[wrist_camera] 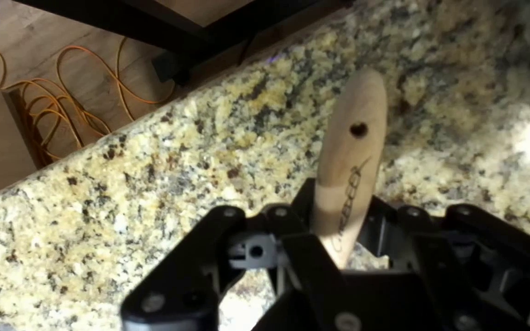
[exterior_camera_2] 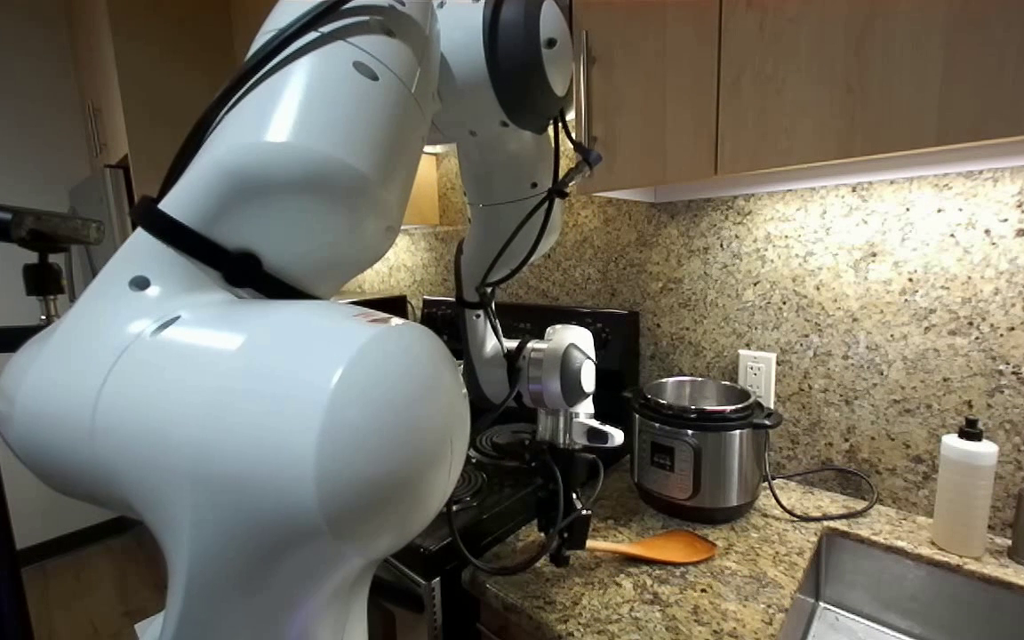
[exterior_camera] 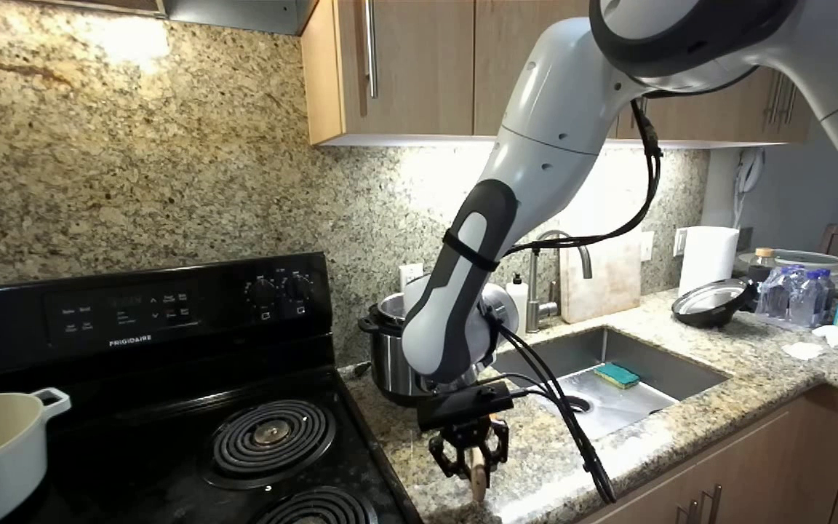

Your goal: Put the wooden spatula inside the rice cooker

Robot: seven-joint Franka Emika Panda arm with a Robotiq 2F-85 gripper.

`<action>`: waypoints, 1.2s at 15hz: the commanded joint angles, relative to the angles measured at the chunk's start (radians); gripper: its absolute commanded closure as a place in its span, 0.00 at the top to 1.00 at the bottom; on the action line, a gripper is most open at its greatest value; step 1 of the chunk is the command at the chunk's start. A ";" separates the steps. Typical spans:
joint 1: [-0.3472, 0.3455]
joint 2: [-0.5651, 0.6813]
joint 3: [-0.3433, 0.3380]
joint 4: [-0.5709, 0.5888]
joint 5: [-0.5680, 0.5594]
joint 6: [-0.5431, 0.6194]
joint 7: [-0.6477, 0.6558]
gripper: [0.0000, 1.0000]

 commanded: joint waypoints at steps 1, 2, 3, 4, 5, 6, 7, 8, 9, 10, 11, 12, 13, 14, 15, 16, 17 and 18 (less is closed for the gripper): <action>-0.050 0.015 0.037 -0.017 0.032 -0.023 -0.091 0.48; -0.062 0.025 0.047 -0.018 0.046 -0.016 -0.118 0.54; -0.074 0.035 0.057 -0.019 0.057 -0.008 -0.148 0.62; -0.087 0.045 0.066 -0.017 0.071 -0.003 -0.181 0.67; -0.105 0.053 0.079 -0.018 0.094 0.005 -0.219 0.73; -0.114 0.059 0.084 -0.019 0.112 0.006 -0.246 0.80; -0.123 0.063 0.087 -0.021 0.130 0.009 -0.274 0.86; -0.128 0.065 0.087 -0.022 0.142 0.011 -0.298 0.93; -0.131 0.066 0.085 -0.020 0.152 0.006 -0.318 0.96; -0.132 0.064 0.083 -0.020 0.155 0.004 -0.343 0.64; -0.131 0.063 0.081 -0.019 0.162 0.002 -0.355 0.60; -0.133 0.056 0.082 -0.019 0.166 -0.001 -0.370 0.59; -0.130 0.049 0.079 -0.020 0.163 -0.004 -0.373 0.54; -0.133 0.045 0.081 -0.021 0.166 -0.002 -0.379 0.89; -0.139 0.039 0.087 -0.024 0.174 0.004 -0.391 0.89; -0.134 0.030 0.083 -0.033 0.174 0.017 -0.389 0.93; -0.133 0.026 0.083 -0.038 0.179 0.028 -0.389 0.97; -0.137 0.026 0.086 -0.040 0.185 0.037 -0.394 0.99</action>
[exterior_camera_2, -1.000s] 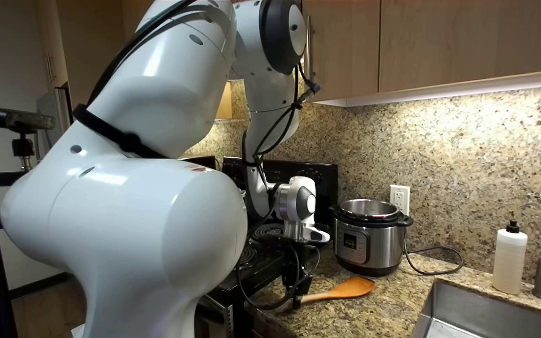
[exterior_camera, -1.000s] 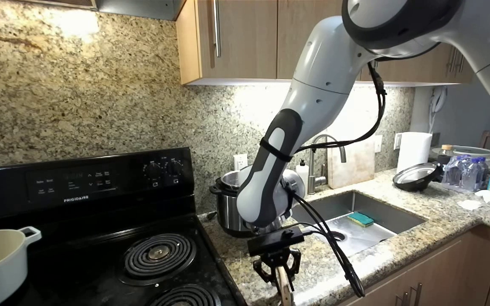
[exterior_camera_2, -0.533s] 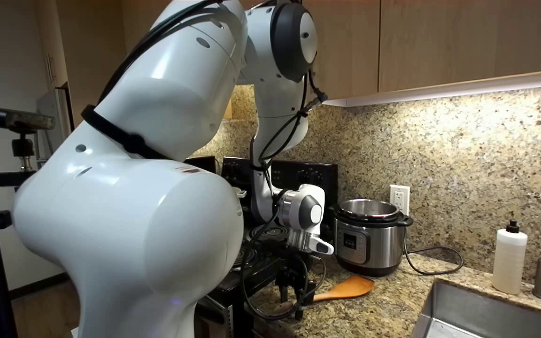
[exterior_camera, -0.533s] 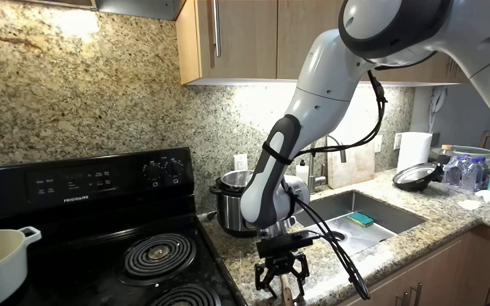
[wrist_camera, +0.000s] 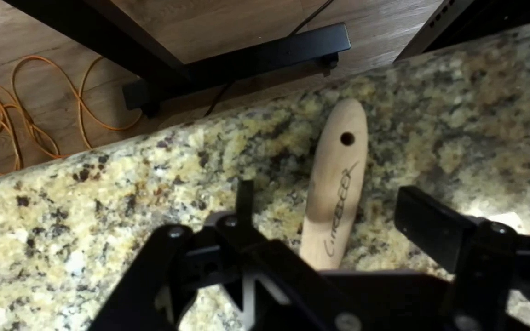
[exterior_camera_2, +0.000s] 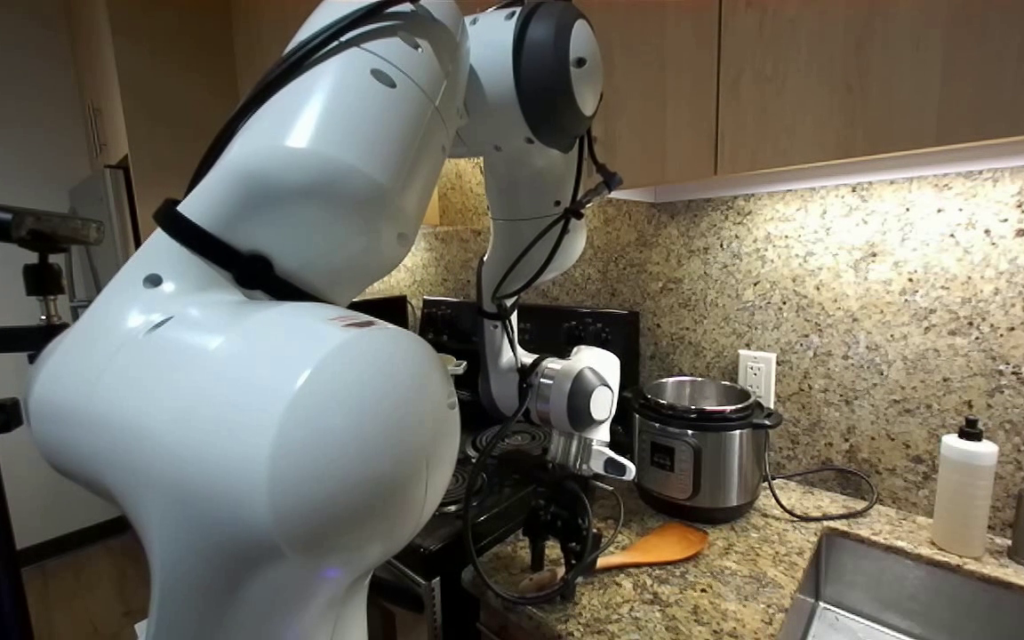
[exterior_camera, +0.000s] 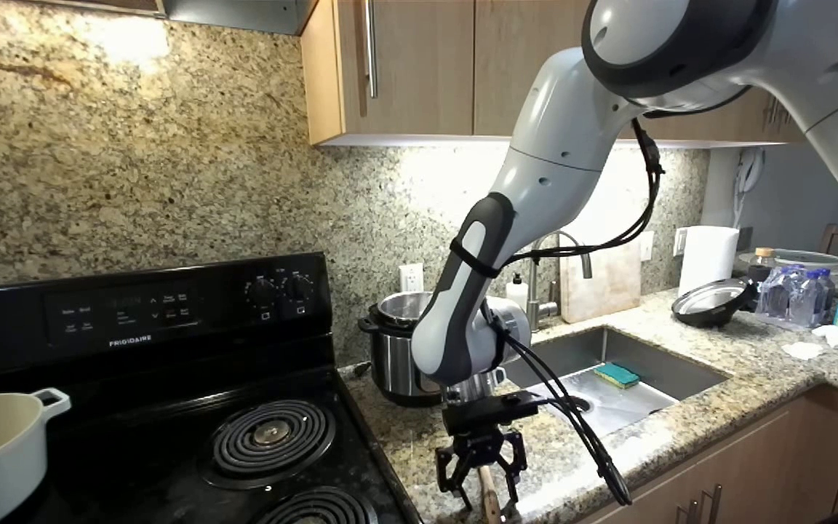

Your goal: Put the wooden spatula inside the rice cooker

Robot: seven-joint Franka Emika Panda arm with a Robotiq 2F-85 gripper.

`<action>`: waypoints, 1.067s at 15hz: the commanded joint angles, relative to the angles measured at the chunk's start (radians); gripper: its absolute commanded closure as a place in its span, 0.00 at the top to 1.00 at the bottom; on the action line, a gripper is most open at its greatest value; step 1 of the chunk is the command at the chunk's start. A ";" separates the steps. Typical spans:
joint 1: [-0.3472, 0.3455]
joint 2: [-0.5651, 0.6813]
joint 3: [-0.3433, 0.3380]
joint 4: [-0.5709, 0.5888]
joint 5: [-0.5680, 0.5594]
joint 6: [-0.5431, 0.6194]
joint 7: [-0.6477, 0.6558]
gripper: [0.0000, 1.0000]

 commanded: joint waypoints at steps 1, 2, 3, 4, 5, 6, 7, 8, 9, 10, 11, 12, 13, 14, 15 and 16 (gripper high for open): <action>-0.027 -0.025 0.021 -0.036 0.052 0.048 -0.062 1.00; -0.032 -0.025 0.025 -0.038 0.063 0.055 -0.071 1.00; -0.034 -0.026 0.028 -0.039 0.074 0.061 -0.081 1.00; -0.038 -0.027 0.032 -0.038 0.084 0.065 -0.092 0.95; -0.040 -0.028 0.036 -0.039 0.089 0.068 -0.099 0.75; -0.042 -0.029 0.039 -0.039 0.094 0.069 -0.107 0.71; -0.043 -0.031 0.042 -0.040 0.100 0.073 -0.112 0.65; -0.044 -0.032 0.046 -0.040 0.105 0.075 -0.117 0.57; -0.044 -0.033 0.049 -0.040 0.107 0.075 -0.120 0.51; -0.043 -0.035 0.048 -0.038 0.106 0.069 -0.118 0.43; -0.043 -0.037 0.048 -0.039 0.106 0.067 -0.118 0.38; -0.042 -0.040 0.048 -0.039 0.105 0.064 -0.116 0.31; -0.042 -0.042 0.049 -0.039 0.105 0.062 -0.116 0.26; -0.042 -0.043 0.050 -0.040 0.105 0.060 -0.117 0.18; -0.042 -0.045 0.052 -0.040 0.106 0.057 -0.117 0.12; -0.041 -0.047 0.051 -0.040 0.105 0.054 -0.118 0.08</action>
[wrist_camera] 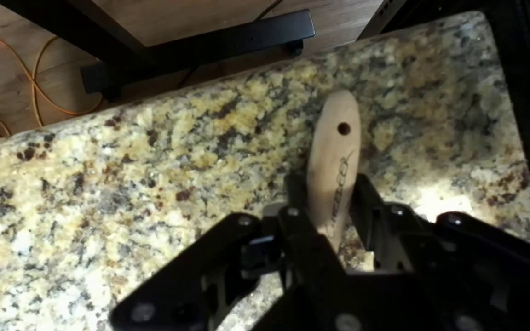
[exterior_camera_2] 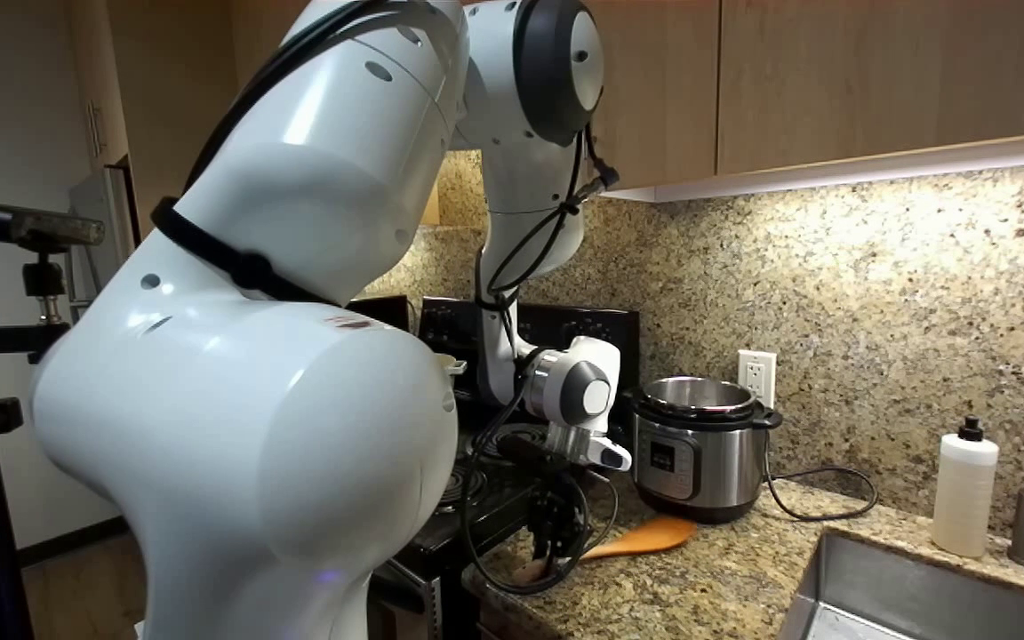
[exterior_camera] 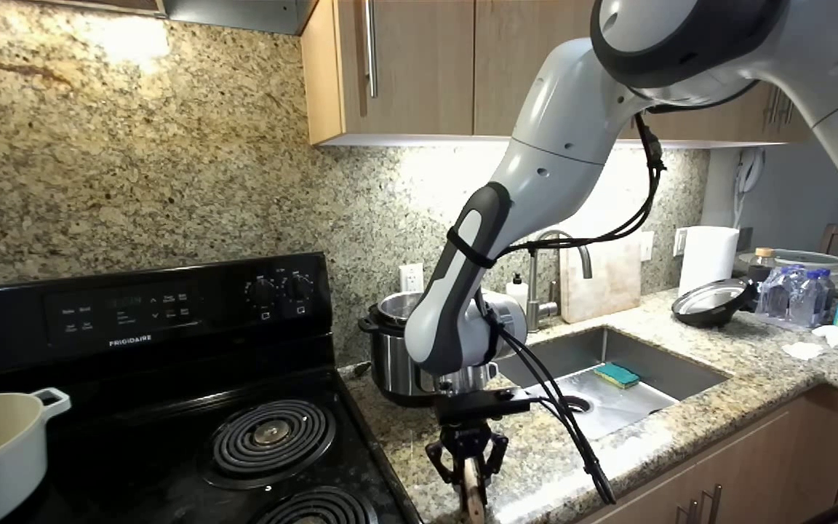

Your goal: Put the wooden spatula inside the rice cooker

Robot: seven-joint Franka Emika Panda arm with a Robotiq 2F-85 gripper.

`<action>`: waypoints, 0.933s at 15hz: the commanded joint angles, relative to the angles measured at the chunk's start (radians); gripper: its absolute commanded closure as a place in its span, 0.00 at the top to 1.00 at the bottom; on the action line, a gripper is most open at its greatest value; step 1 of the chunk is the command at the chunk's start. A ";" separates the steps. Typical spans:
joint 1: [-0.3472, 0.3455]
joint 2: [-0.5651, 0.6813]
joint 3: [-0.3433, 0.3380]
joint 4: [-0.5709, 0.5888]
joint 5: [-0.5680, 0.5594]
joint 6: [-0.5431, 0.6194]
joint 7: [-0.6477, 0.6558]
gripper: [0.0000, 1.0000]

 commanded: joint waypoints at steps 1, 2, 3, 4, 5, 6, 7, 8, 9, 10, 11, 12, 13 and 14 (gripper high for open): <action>-0.017 -0.028 0.013 -0.040 0.031 0.005 -0.051 0.07; -0.016 -0.032 0.013 -0.043 0.030 0.006 -0.051 0.10; -0.014 -0.040 0.012 -0.048 0.027 0.005 -0.049 0.10; -0.013 -0.048 0.012 -0.054 0.026 0.005 -0.048 0.11; -0.015 -0.056 0.015 -0.062 0.028 0.008 -0.053 0.10; -0.018 -0.070 0.019 -0.075 0.032 0.010 -0.058 0.11; -0.020 -0.082 0.022 -0.087 0.037 0.015 -0.061 0.11; -0.025 -0.101 0.029 -0.106 0.048 0.022 -0.064 0.10; -0.027 -0.122 0.035 -0.128 0.062 0.034 -0.060 0.11; -0.030 -0.141 0.041 -0.146 0.078 0.042 -0.062 0.10; -0.033 -0.164 0.046 -0.169 0.098 0.054 -0.062 0.10; -0.035 -0.185 0.051 -0.187 0.115 0.058 -0.065 0.10; -0.035 -0.213 0.052 -0.211 0.124 0.064 -0.065 0.10; -0.033 -0.237 0.051 -0.230 0.126 0.068 -0.065 0.11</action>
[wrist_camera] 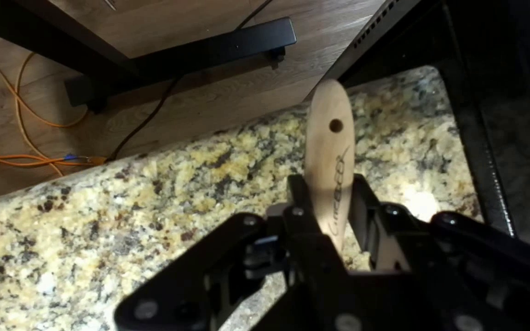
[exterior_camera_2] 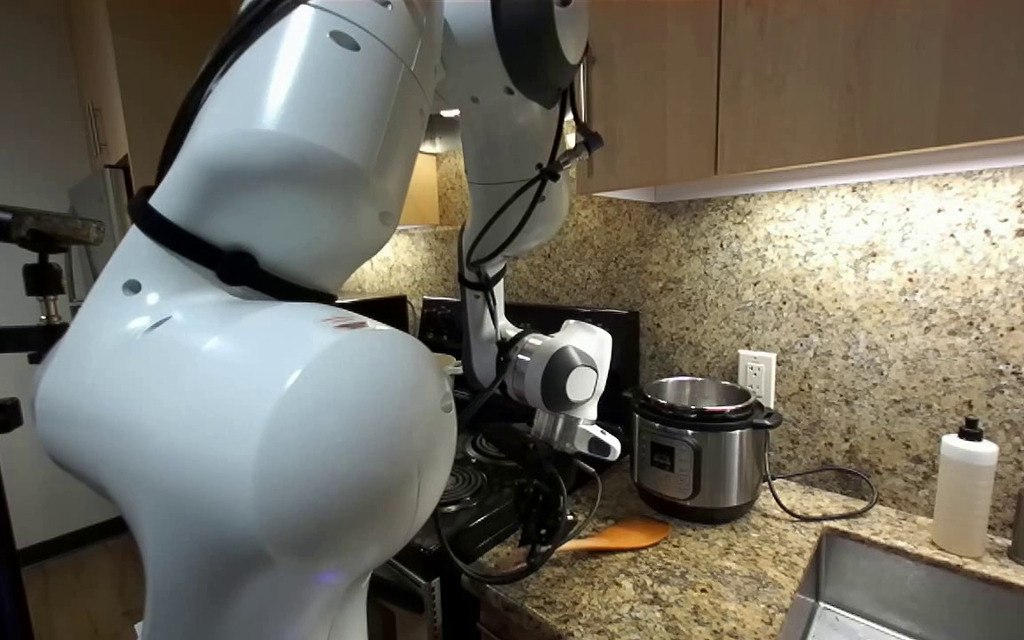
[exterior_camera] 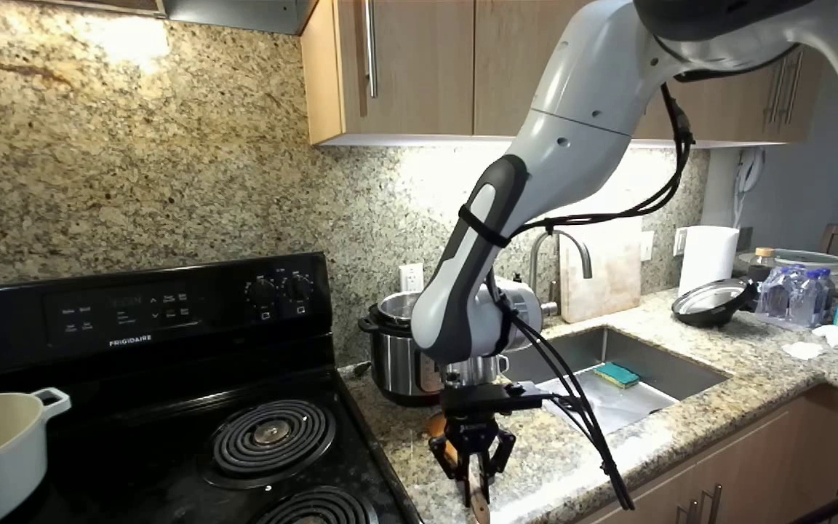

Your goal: Put the wooden spatula inside the rice cooker

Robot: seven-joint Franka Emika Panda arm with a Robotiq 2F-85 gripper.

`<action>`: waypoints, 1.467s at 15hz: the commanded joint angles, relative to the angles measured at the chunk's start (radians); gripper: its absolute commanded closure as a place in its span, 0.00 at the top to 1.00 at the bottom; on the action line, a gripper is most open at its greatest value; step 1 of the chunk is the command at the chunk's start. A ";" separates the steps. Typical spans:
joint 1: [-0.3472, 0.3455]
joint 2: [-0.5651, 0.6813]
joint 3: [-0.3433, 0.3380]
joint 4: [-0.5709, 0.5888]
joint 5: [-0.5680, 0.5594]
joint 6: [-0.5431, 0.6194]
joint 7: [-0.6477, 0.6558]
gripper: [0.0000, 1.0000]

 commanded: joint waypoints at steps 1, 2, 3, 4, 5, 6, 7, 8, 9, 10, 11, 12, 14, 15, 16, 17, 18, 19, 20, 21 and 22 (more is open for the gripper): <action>-0.022 -0.136 0.016 -0.121 0.047 0.034 -0.047 0.11; -0.022 -0.157 0.015 -0.133 0.044 0.034 -0.050 0.11; -0.021 -0.177 0.012 -0.143 0.039 0.031 -0.049 0.11; -0.024 -0.196 0.014 -0.152 0.042 0.030 -0.056 0.11; -0.023 -0.212 0.012 -0.159 0.038 0.029 -0.054 0.11; -0.025 -0.227 0.015 -0.164 0.041 0.030 -0.063 0.11; -0.026 -0.241 0.014 -0.167 0.041 0.027 -0.069 0.11; -0.026 -0.255 0.012 -0.168 0.037 0.025 -0.073 0.11; -0.027 -0.268 0.011 -0.168 0.034 0.024 -0.084 0.11; -0.031 -0.282 0.011 -0.169 0.037 0.027 -0.101 0.11; -0.032 -0.295 0.008 -0.168 0.033 0.024 -0.108 0.11; -0.034 -0.312 0.005 -0.167 0.027 0.021 -0.116 0.11; -0.036 -0.343 -0.002 -0.166 0.011 0.016 -0.117 0.11; -0.035 -0.357 -0.006 -0.168 0.003 0.017 -0.112 0.11; -0.034 -0.373 -0.008 -0.170 -0.002 0.018 -0.109 0.11; -0.034 -0.388 -0.009 -0.172 -0.004 0.019 -0.107 0.11; -0.034 -0.403 -0.009 -0.176 -0.001 0.021 -0.111 0.11; -0.035 -0.419 -0.009 -0.180 0.002 0.022 -0.115 0.11; -0.036 -0.434 -0.010 -0.185 0.002 0.024 -0.115 0.11; -0.037 -0.448 -0.010 -0.189 0.007 0.023 -0.122 0.11; -0.037 -0.464 -0.011 -0.193 0.007 0.022 -0.123 0.11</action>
